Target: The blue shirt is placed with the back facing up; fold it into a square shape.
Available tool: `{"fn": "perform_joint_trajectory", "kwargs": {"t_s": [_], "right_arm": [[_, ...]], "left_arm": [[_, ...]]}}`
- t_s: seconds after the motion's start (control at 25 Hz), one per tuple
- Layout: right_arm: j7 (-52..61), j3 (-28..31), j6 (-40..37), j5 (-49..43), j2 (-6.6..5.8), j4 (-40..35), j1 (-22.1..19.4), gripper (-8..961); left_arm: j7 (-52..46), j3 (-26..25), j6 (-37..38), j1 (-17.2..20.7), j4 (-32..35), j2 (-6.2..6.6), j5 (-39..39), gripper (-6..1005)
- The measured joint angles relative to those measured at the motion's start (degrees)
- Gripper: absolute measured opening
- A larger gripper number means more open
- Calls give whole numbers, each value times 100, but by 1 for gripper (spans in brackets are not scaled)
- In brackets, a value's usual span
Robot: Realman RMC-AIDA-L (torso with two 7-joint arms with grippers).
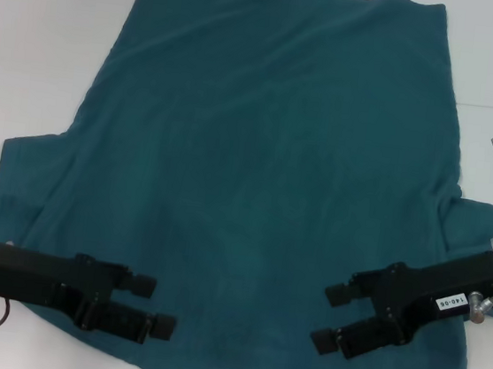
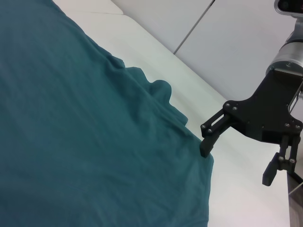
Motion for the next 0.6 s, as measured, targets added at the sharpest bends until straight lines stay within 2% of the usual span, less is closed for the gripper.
{"fn": "perform_joint_trajectory", "kwargs": {"t_s": [0.44,0.6], "right_arm": [[0,6,1,10,9,0,-2,937],[206,223,172,39,4,1,13,934]], "left_arm": [[-11,-7,37,6,0,0,0,950],[-334,-356,-132,0,2,26,-39,949]]}}
